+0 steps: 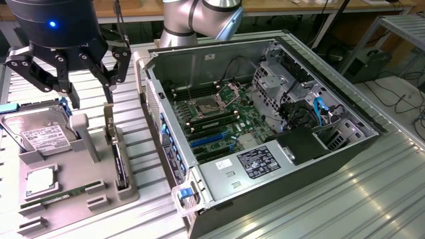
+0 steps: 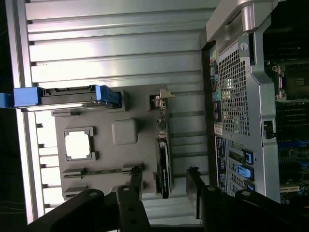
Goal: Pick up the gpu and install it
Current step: 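Pick up the gpu and move the gpu toward the slot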
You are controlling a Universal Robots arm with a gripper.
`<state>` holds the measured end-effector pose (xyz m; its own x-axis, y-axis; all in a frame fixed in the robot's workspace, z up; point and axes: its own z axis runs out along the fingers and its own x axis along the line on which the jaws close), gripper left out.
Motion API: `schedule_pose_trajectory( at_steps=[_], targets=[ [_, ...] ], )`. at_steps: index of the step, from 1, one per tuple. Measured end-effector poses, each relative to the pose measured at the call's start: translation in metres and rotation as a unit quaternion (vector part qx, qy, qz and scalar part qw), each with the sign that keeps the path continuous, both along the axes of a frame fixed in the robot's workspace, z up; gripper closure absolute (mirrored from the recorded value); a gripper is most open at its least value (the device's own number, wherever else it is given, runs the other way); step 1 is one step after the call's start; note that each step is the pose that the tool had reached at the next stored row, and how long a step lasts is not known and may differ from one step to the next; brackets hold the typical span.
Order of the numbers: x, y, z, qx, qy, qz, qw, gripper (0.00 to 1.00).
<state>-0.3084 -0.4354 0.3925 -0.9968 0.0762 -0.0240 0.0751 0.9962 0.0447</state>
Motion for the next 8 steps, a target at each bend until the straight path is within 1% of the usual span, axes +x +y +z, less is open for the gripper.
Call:
schedule_pose_trajectory(
  at_steps=[1,2,4,5,7,8],
  targets=[
    [0.0,0.0,-0.0001,0.0,0.0,0.0,1.0,0.46],
    [0.0001,0.0005,-0.0008,0.0,0.0003,0.0,1.0,0.46],
    [0.0001,0.0007,-0.0032,-0.0001,0.0013,0.017,0.9998,0.46],
    [0.0002,0.0003,-0.0041,0.0,0.0018,0.022,0.9998,0.46],
    [0.0002,-0.0033,-0.0055,-0.0001,0.0029,0.024,0.9997,0.46],
    [0.0002,-0.0063,-0.0066,-0.0001,0.0032,0.024,0.9997,0.46]
  ],
)
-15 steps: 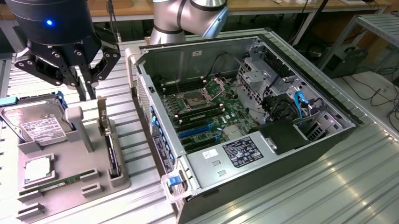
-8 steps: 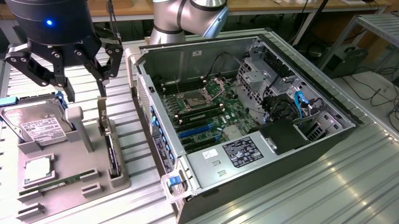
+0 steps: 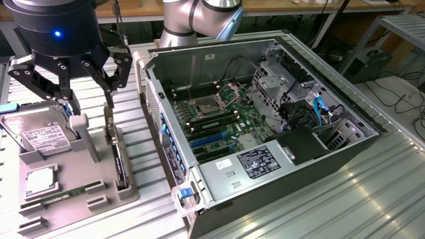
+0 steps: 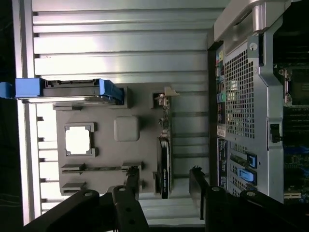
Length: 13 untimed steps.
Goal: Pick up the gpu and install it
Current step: 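Pick up the gpu and move the gpu toward the slot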
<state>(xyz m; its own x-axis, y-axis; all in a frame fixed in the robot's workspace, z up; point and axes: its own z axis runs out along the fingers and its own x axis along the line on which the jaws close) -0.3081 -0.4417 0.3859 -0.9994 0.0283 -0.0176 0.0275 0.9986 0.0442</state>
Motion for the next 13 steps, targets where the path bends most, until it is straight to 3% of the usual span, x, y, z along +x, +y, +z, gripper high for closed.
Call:
schedule_pose_trajectory(
  at_steps=[13],
  targets=[
    [0.0001,-0.0005,-0.0098,-0.001,0.0,0.006,1.0,0.46]
  ],
)
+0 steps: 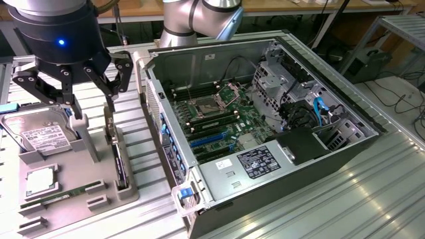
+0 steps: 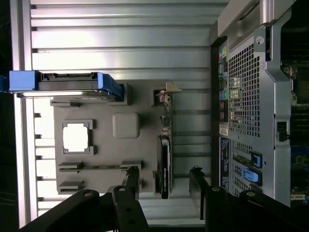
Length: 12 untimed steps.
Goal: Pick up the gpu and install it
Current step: 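Pick up the gpu and move the gpu toward the slot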
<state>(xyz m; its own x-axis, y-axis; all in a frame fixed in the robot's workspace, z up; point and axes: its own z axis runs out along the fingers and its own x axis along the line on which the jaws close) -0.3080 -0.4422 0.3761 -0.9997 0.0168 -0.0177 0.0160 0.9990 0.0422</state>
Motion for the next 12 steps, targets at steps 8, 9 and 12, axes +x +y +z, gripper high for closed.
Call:
schedule_pose_trajectory(
  at_steps=[8,9,12],
  targets=[
    [0.0,-0.0002,-0.0063,0.0,0.0,0.001,1.0,0.46],
    [0.0,-0.0003,-0.0072,0.0001,0.0,0.001,1.0,0.46],
    [0.0,-0.0006,-0.0094,0.0,0.0,0.002,1.0,0.46]
  ],
)
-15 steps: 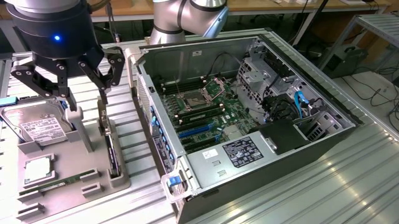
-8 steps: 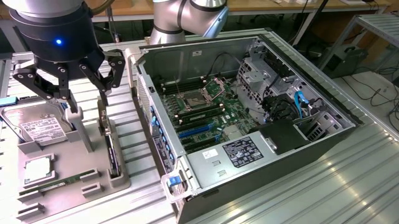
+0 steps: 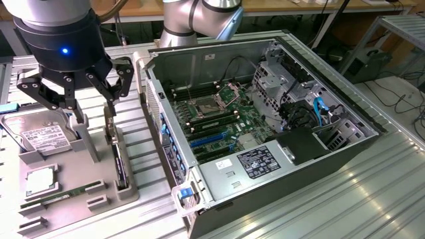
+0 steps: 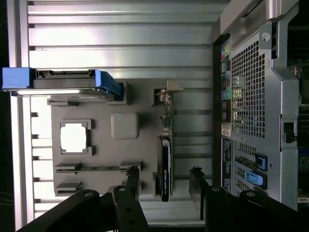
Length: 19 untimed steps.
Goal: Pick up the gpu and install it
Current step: 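Pick up the gpu and move the gpu toward the slot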
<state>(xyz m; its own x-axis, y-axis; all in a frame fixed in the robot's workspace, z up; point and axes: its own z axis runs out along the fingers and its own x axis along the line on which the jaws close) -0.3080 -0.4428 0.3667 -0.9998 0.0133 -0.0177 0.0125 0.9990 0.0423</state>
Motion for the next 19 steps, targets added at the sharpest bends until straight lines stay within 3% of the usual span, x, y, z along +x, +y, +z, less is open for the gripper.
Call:
schedule_pose_trajectory(
  at_steps=[19],
  targets=[
    [0.0,-0.0003,-0.0143,0.0,0.0,0.003,1.0,0.46]
  ],
)
